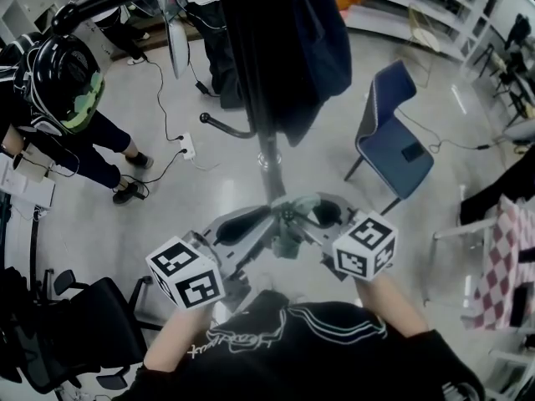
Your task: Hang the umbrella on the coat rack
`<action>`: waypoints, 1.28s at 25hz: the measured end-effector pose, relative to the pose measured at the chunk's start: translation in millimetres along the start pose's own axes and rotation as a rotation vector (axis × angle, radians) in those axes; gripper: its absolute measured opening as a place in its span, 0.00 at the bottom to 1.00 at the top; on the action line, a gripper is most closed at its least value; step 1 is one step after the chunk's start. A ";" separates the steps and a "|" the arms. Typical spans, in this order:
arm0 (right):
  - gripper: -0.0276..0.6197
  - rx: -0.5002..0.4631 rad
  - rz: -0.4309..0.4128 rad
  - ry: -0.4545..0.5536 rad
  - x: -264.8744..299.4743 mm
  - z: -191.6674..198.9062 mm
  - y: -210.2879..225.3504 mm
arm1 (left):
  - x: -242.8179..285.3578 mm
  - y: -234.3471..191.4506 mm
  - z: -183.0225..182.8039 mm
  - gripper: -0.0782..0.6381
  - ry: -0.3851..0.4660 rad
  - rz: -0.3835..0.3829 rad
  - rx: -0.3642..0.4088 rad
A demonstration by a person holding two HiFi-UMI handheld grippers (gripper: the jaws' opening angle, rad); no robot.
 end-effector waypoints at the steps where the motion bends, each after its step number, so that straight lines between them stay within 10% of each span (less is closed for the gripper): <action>1: 0.29 0.009 0.002 -0.002 0.9 0.9 2.8 | 1.5 -1.7 0.0 0.19 -0.003 -0.001 -0.003; 18: 0.32 0.024 0.039 -0.168 51.1 69.9 44.0 | -6.8 -22.8 11.6 0.19 -0.010 -0.068 -0.059; 32: 0.39 0.246 -0.115 -0.031 31.3 78.6 43.1 | -28.4 -19.0 32.4 0.19 0.010 -0.153 -0.099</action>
Point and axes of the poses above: the fingertips, and each gripper's own axes: x forward along the fingers, y to its right, z out of its underside, the point moved 7 cm from there along -x, backward along the fingers, and after that the axes turned 8 degrees about -z, right-handed, at the moved point
